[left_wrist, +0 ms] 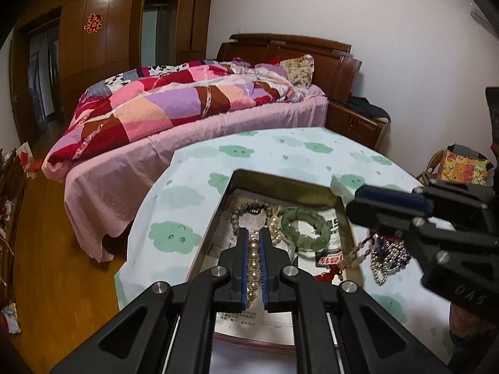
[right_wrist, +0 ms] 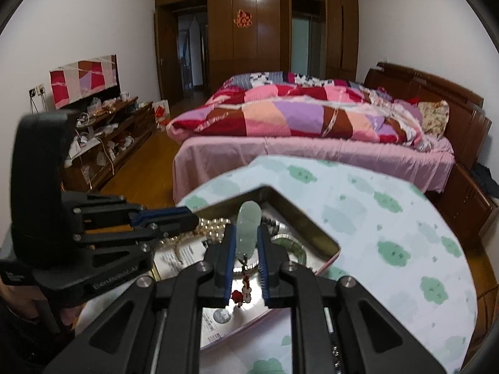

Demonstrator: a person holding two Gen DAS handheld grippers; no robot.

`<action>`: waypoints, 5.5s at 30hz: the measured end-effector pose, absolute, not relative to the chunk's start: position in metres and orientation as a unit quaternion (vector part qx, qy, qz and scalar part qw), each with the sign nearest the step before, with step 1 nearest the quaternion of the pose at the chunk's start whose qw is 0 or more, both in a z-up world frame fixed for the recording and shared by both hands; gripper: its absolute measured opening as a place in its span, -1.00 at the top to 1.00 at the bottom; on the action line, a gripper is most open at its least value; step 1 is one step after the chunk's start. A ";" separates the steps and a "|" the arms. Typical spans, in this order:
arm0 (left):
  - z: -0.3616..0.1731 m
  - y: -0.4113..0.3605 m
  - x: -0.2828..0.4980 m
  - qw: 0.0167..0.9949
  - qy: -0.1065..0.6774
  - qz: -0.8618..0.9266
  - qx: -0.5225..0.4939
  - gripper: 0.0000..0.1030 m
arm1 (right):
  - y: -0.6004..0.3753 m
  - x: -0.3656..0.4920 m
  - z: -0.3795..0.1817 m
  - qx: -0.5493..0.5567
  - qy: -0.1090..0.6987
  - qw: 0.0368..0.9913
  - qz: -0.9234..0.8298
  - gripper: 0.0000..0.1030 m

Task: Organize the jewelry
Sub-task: 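Lift and carry the pearl necklace and jade pendant over the tin, then lower both pieces into the tin and open both tools, then grasp the dark blue bead bracelet with the right tool while the left tool moves toward the white bangle, then grasp the red cord knot lying inside the white bangle with the left tool, then carry the red cord knot and bead bracelet over the tin with both tools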

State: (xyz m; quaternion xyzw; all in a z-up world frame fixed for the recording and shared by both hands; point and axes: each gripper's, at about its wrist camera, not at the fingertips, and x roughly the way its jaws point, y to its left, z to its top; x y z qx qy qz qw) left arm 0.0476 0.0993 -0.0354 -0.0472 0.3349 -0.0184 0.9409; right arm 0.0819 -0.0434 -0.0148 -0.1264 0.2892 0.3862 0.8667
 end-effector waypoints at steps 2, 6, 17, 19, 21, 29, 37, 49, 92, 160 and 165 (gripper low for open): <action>-0.040 0.100 0.049 0.939 0.341 -0.017 -0.047 0.90 | -0.043 0.084 -0.023 -0.127 0.301 0.863 0.385 0.69; -0.047 0.100 0.052 0.935 0.351 -0.016 -0.045 0.90 | -0.042 0.085 -0.034 -0.136 0.316 0.859 0.379 0.69; -0.056 0.101 0.057 0.931 0.363 -0.010 -0.043 0.90 | -0.037 0.090 -0.056 -0.152 0.342 0.854 0.361 0.69; -0.056 0.101 0.057 0.931 0.362 -0.009 -0.044 0.89 | -0.037 0.089 -0.058 -0.153 0.342 0.855 0.359 0.69; -0.056 0.101 0.057 0.931 0.363 -0.009 -0.042 0.89 | -0.037 0.089 -0.058 -0.154 0.341 0.856 0.357 0.68; -0.056 0.101 0.057 0.931 0.364 -0.010 -0.042 0.89 | -0.037 0.090 -0.061 -0.154 0.343 0.856 0.354 0.68; -0.057 0.101 0.057 0.930 0.365 -0.010 -0.041 0.89 | -0.037 0.090 -0.061 -0.154 0.344 0.856 0.354 0.68; -0.057 0.100 0.057 0.931 0.362 -0.010 -0.041 0.89 | -0.037 0.090 -0.061 -0.151 0.344 0.856 0.355 0.68; -0.050 -0.019 0.054 0.930 0.355 -0.084 0.031 -0.18 | -0.197 0.127 -0.087 -0.010 0.422 0.871 0.250 0.67; -0.010 -0.054 0.076 0.932 0.326 -0.158 0.024 0.93 | -0.240 0.091 -0.007 0.073 0.291 0.922 0.243 0.69; -0.001 -0.038 0.070 0.939 0.313 -0.145 0.011 0.93 | -0.222 0.089 -0.001 0.066 0.289 0.918 0.265 0.69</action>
